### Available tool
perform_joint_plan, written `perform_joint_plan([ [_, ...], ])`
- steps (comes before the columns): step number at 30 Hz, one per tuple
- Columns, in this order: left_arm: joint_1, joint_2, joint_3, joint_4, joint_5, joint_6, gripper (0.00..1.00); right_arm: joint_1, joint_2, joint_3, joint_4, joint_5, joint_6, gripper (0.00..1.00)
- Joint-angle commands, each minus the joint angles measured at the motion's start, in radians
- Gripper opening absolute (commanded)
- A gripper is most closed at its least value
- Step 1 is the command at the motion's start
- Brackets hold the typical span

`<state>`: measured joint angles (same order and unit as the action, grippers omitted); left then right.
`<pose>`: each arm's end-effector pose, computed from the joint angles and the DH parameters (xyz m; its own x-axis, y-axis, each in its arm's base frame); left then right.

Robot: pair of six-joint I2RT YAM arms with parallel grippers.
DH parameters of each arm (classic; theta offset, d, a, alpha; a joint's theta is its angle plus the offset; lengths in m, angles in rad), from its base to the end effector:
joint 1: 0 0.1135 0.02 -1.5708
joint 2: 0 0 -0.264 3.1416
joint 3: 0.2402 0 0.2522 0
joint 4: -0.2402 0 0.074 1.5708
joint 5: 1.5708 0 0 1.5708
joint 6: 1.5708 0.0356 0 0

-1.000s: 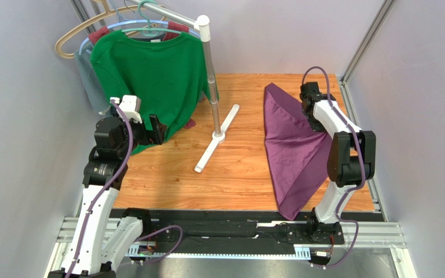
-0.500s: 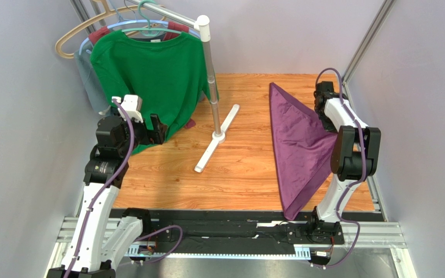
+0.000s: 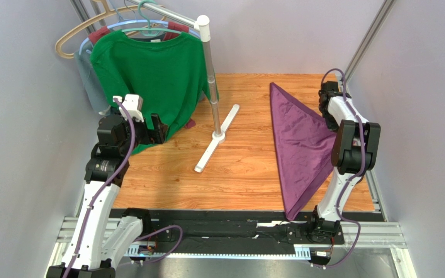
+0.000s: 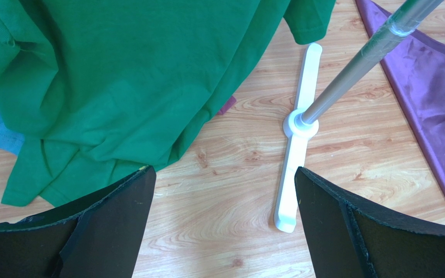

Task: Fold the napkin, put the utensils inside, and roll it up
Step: Fold the napkin

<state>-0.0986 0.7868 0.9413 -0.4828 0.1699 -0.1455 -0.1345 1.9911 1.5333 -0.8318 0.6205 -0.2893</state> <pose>0.1682 -0.0227 0.3622 -0.3546 -0.1085 -0.9287 0.2071 0.9595 -0.1912 0.3961 -0.0745 0.2012 -0.9892 -0.1003 -0.1066 -0.0138 0.7887 -0.6146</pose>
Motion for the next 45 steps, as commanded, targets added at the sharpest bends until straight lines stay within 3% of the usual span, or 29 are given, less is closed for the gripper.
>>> perform_joint_plan([
  [1, -0.006, 0.0, 0.001, 0.012, -0.003, 0.023, 0.99, -0.019, 0.0, 0.063, 0.025, 0.025, -0.016, 0.0],
  [45, -0.016, 0.0, -0.001, 0.01, -0.003, 0.027, 0.99, -0.1, 0.187, 0.165, 0.019, 0.021, 0.039, 0.01],
])
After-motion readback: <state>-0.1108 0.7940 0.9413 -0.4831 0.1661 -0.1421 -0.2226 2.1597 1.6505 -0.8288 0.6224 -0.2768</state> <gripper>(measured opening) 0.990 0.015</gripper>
